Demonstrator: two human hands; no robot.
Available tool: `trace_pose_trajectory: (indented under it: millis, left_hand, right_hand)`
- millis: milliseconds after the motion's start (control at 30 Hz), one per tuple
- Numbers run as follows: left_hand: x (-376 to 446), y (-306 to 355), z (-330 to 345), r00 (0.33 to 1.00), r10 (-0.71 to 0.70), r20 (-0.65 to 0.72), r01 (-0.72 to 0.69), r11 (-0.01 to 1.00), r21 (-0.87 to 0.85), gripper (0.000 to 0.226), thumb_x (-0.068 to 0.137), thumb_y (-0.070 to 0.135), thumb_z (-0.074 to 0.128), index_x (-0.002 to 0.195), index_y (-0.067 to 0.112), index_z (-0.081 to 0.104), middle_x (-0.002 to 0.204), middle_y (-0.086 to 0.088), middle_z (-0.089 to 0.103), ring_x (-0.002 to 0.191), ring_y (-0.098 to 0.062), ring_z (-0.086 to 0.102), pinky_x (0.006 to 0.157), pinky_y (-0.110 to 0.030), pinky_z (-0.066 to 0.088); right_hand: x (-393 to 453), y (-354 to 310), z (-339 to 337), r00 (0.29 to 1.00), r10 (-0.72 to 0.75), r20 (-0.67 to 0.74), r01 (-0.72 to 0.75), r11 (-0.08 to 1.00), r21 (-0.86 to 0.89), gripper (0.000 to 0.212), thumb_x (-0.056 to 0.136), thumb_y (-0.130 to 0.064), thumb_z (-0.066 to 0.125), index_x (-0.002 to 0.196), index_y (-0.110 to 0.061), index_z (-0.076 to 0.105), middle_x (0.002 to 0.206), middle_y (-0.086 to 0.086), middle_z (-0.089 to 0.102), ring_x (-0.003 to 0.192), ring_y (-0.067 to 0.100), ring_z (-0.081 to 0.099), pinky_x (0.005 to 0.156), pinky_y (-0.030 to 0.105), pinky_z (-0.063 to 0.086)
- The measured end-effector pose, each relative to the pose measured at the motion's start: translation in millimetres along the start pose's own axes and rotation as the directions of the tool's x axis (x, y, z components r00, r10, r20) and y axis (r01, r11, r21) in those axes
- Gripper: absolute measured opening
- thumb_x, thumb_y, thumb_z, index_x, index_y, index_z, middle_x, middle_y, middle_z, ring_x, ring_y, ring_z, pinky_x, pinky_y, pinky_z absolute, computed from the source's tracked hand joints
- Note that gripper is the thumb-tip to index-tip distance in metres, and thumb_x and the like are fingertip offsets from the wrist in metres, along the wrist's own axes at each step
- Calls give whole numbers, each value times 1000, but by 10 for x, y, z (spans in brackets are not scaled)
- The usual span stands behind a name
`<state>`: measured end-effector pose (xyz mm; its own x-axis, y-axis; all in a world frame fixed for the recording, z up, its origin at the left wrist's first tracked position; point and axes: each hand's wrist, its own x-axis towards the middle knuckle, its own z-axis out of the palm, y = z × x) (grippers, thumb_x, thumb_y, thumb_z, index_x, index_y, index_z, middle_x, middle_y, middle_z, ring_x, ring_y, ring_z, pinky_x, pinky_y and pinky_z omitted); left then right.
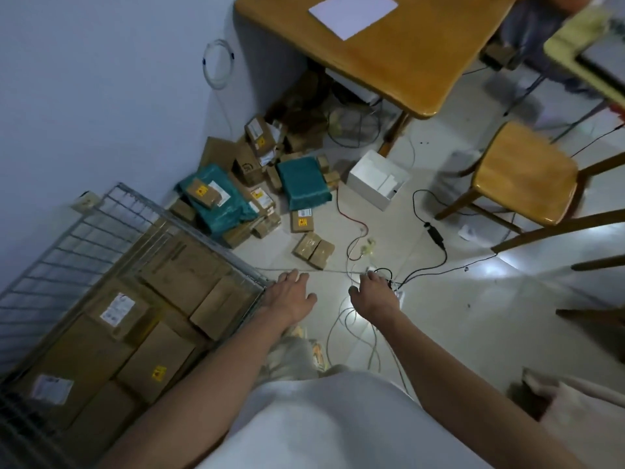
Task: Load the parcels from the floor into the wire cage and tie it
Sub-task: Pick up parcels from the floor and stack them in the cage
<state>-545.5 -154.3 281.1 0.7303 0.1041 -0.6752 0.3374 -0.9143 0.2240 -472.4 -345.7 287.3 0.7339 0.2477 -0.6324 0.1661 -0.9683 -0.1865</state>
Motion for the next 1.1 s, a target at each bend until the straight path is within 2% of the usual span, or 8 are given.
trace_pose_trajectory:
  millis: [333, 500, 633, 733, 800, 867, 933, 1100]
  left_hand:
    - [838, -125, -86, 999, -29, 41, 26, 998, 49, 67, 101, 51, 44, 157, 17, 32, 163, -8, 30, 149, -28, 26, 122, -46, 25]
    - [1346, -238, -167, 997, -47, 60, 48, 999, -11, 62, 98, 51, 47, 148, 15, 42, 149, -9, 45, 138, -28, 39, 114, -45, 34]
    - [1703, -334, -238, 994, -62, 85, 64, 998, -19, 59, 96, 52, 51, 141, 15, 47, 142, -9, 51, 132, -28, 44, 110, -46, 39]
    - [1896, -360, -273, 993, -68, 98, 72, 996, -44, 64, 92, 51, 57, 143, 14, 45, 141, -10, 52, 132, -29, 46, 112, -45, 38]
    - [2125, -385, -173, 996, -40, 82, 43, 999, -33, 63, 92, 48, 57, 142, 11, 46, 139, -12, 54, 131, -30, 47, 112, -44, 38]
    - [2438, -414, -56, 995, -54, 89, 57, 998, -29, 61, 93, 48, 57, 140, 10, 49, 136, -13, 57, 129, -32, 48, 109, -45, 42]
    - [2772, -454, 103, 983, -105, 151, 117, 991, -71, 59, 92, 48, 59, 137, 10, 53, 135, -14, 57, 129, -32, 48, 105, -45, 44]
    - [4138, -515, 673, 965, -164, 206, 212, 947, -240, 54, 95, 35, 58, 140, 6, 48, 139, -16, 51, 129, -35, 47, 101, -48, 46]
  right_hand:
    - [809, -140, -198, 994, -42, 101, 46, 998, -33, 47, 101, -35, 39, 133, -3, 51, 140, 13, 49, 132, 31, 42, 103, 45, 43]
    - [1424, -123, -296, 981, -7, 192, 30, 993, -115, 46, 100, -34, 42, 133, -4, 52, 139, 14, 50, 131, 33, 45, 103, 46, 43]
    - [1953, -157, -398, 976, 33, 215, -25, 999, -37, 45, 96, -31, 44, 129, -2, 54, 133, 20, 53, 128, 40, 48, 99, 46, 45]
    - [2327, -163, -362, 966, 39, 254, -43, 999, 8, 49, 92, -36, 44, 127, -4, 55, 133, 21, 55, 125, 41, 51, 103, 50, 45]
    - [2604, -157, -276, 956, 47, 290, -65, 997, 50, 56, 95, -40, 42, 139, -7, 47, 140, 23, 52, 128, 42, 51, 107, 54, 41]
    - [2907, -115, -110, 943, 65, 327, -96, 992, 78, 68, 100, -40, 44, 156, -9, 22, 149, 27, 41, 134, 44, 45, 111, 53, 37]
    - [3156, -86, 26, 932, 52, 359, -91, 992, 92, 81, 101, -40, 47, 161, -12, 1, 156, 28, 30, 139, 45, 38, 112, 52, 33]
    - [4217, 139, 754, 912, 68, 404, -129, 984, 126, 87, 99, -34, 53, 160, -11, -4, 154, 29, 30, 137, 47, 40, 108, 52, 38]
